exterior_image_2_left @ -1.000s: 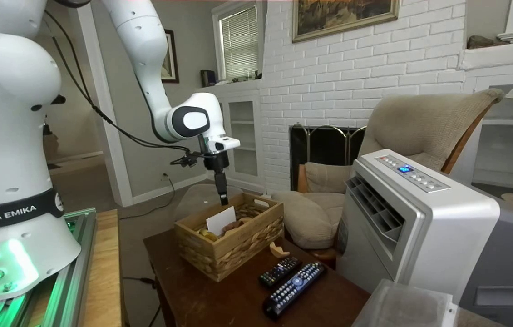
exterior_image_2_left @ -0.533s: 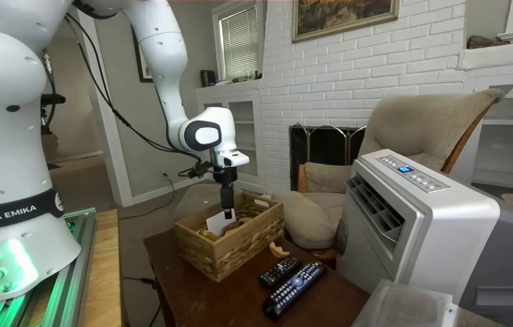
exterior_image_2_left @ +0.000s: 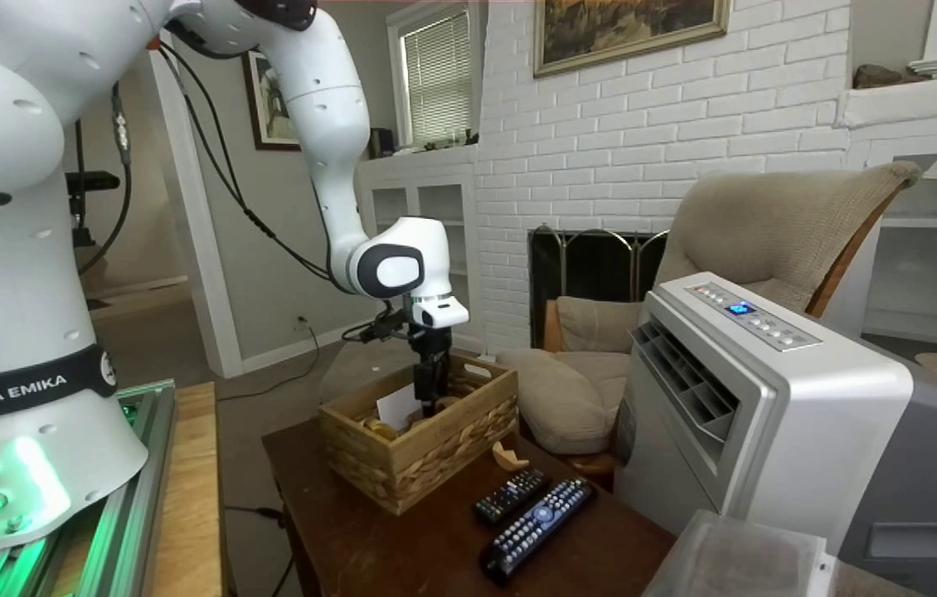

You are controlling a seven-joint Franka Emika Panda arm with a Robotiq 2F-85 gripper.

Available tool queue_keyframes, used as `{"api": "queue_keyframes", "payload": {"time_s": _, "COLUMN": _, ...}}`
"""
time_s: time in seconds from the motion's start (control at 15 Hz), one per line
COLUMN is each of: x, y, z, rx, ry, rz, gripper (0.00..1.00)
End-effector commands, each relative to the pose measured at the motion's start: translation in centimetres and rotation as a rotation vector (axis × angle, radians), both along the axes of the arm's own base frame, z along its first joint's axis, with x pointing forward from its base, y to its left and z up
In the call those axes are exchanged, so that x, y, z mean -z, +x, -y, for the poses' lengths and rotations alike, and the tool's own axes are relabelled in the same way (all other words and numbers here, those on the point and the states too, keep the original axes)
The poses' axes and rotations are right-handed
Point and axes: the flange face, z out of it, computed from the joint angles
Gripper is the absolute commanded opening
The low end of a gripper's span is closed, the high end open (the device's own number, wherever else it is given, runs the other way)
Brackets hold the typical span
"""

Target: Remove the black pen from the wooden box, put it on the table, remove the wooden chip from the wooden box and put it on the table

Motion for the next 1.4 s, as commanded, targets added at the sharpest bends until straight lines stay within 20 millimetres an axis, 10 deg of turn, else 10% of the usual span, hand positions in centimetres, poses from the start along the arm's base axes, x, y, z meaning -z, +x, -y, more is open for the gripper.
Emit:
{"api": "queue_keyframes", "payload": {"time_s": 0.0, "x": 2.5, "y": 0.6, "z": -0.7, "rx": 0.088, "ry": -0.010, "rz": -0.023, "gripper": 1.00}}
{"api": "queue_keyframes", "payload": {"time_s": 0.4, "x": 4.3, "y": 1.3, "z": -1.9, "rx": 0.148, "ry": 0.003, "rz": -0.103, "gripper": 1.00}}
{"api": "queue_keyframes", "payload": {"time_s": 0.8, "x": 5.3, "y": 2.1, "z": -2.4, "rx": 0.161, "ry": -0.005, "rz": -0.122, "gripper": 0.44}}
{"api": "queue_keyframes", "payload": {"time_s": 1.33, "x": 3.6, "y": 2.6, "z": -2.3, "rx": 0.144, "ry": 0.014, "rz": -0.108, "gripper": 0.06}}
